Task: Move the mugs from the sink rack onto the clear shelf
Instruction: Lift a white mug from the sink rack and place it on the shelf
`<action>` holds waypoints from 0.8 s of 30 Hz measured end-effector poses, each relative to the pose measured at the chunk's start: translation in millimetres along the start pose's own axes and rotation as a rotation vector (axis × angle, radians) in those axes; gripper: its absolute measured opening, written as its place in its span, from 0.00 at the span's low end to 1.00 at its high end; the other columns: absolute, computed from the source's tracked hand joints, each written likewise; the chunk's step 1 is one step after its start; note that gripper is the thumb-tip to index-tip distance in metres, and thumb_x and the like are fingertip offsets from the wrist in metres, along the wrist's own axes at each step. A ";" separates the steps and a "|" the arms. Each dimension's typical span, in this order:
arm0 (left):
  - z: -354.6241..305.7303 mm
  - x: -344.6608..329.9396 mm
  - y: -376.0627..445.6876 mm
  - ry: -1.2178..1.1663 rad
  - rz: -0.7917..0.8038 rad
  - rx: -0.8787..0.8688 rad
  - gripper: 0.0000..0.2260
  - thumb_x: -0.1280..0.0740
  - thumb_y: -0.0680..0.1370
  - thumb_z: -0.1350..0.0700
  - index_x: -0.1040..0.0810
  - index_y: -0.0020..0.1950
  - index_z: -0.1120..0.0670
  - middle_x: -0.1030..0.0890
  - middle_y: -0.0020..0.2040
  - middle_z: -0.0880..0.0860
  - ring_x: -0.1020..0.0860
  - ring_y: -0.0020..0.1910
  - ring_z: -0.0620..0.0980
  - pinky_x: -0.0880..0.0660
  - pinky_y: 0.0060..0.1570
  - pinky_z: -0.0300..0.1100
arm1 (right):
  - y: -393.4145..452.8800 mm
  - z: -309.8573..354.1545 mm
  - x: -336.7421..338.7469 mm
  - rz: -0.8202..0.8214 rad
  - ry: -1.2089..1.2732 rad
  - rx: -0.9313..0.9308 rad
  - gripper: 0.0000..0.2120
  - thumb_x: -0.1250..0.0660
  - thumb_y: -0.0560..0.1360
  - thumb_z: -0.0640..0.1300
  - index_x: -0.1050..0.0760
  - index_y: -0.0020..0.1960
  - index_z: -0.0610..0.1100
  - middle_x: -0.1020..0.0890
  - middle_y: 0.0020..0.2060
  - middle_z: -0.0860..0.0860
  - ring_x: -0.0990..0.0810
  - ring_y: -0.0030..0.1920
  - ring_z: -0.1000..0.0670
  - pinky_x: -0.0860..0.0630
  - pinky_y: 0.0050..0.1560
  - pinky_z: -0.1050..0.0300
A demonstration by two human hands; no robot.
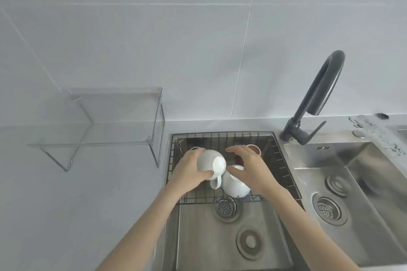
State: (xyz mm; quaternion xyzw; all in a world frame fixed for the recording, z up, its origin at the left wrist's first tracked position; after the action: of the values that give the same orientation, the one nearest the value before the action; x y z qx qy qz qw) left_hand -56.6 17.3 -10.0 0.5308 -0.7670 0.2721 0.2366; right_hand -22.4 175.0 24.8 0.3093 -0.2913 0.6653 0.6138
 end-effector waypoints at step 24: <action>56.9 -57.9 65.6 0.263 -0.024 -0.153 0.37 0.30 0.71 0.55 0.48 0.73 0.54 0.46 0.76 0.52 0.43 0.74 0.49 0.26 0.59 0.46 | 80.2 -87.0 -84.8 0.303 0.008 -0.268 0.29 0.36 0.68 0.40 0.40 0.67 0.50 0.20 0.54 0.43 0.23 0.51 0.39 0.25 0.52 0.44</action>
State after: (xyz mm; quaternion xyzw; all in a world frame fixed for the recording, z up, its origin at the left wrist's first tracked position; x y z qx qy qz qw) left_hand -103.8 37.8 -100.7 0.4801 -0.7415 0.2774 0.3779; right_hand -102.4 181.6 -96.7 0.1748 -0.4179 0.7066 0.5436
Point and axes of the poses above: each hand's wrist, its own y-axis towards the middle knuckle, its own x-axis out of the back of the hand, z = x × y, the point moved 6 cm from there along y, towards the middle knuckle
